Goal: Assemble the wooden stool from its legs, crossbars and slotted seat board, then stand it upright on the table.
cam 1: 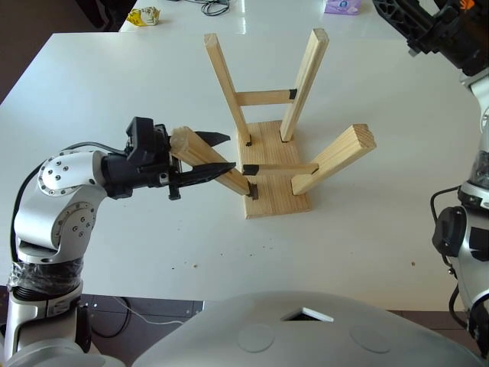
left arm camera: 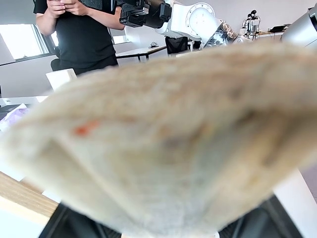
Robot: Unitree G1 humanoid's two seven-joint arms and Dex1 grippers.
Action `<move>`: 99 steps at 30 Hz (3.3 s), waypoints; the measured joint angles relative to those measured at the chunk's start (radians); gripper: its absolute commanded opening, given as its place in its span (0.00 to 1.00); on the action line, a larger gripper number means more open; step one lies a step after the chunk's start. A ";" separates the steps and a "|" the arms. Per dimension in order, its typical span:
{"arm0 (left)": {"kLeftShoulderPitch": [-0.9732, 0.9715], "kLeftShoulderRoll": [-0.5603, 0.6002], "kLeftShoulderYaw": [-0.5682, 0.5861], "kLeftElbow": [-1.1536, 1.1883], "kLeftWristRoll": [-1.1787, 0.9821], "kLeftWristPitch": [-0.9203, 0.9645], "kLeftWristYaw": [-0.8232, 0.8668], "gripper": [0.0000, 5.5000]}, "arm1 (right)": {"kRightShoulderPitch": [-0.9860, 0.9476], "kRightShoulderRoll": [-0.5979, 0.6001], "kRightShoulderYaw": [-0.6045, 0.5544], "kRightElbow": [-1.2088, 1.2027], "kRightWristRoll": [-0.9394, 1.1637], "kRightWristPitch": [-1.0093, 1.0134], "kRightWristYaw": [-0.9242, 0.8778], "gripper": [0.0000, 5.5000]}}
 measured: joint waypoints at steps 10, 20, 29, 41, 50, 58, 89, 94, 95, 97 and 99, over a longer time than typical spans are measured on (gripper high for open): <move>-0.018 -0.004 -0.018 -0.005 0.014 -0.006 -0.011 0.37 | -0.035 0.000 0.006 0.028 -0.008 -0.005 0.017 0.92; -0.002 -0.029 -0.045 0.063 0.043 -0.098 -0.031 0.37 | -0.070 0.001 0.017 0.061 -0.024 -0.006 0.037 0.92; 0.005 -0.024 -0.055 0.066 0.042 -0.113 -0.039 0.37 | -0.078 0.012 0.017 0.058 -0.035 -0.009 0.035 0.92; -0.039 0.059 -0.047 0.081 0.015 -0.031 -0.079 0.37 | 0.012 0.041 -0.028 -0.052 -0.028 -0.009 -0.044 0.92; -0.112 0.113 -0.057 0.170 0.021 0.010 -0.156 0.37 | 0.090 0.063 -0.051 -0.146 0.006 -0.002 -0.121 0.92; -0.230 0.144 -0.113 0.246 0.046 0.063 -0.247 0.37 | 0.252 0.112 -0.095 -0.305 0.044 0.000 -0.242 0.92; -0.338 0.169 -0.225 0.344 0.150 -0.072 -0.375 0.37 | 0.412 0.190 -0.056 -0.501 0.111 0.032 -0.416 0.92; -0.421 0.166 -0.275 0.405 0.176 -0.086 -0.420 0.37 | 0.430 0.230 -0.026 -0.521 0.104 0.009 -0.439 0.92; -0.435 0.163 -0.284 0.415 0.181 -0.089 -0.425 0.37 | 0.433 0.235 -0.021 -0.525 0.102 0.001 -0.445 0.92; -0.449 0.159 -0.294 0.417 0.192 -0.095 -0.427 0.37 | 0.436 0.243 -0.010 -0.532 0.095 -0.006 -0.452 0.92; -0.450 0.157 -0.305 0.417 0.198 -0.109 -0.428 0.37 | 0.442 0.254 0.003 -0.536 0.083 -0.012 -0.461 0.92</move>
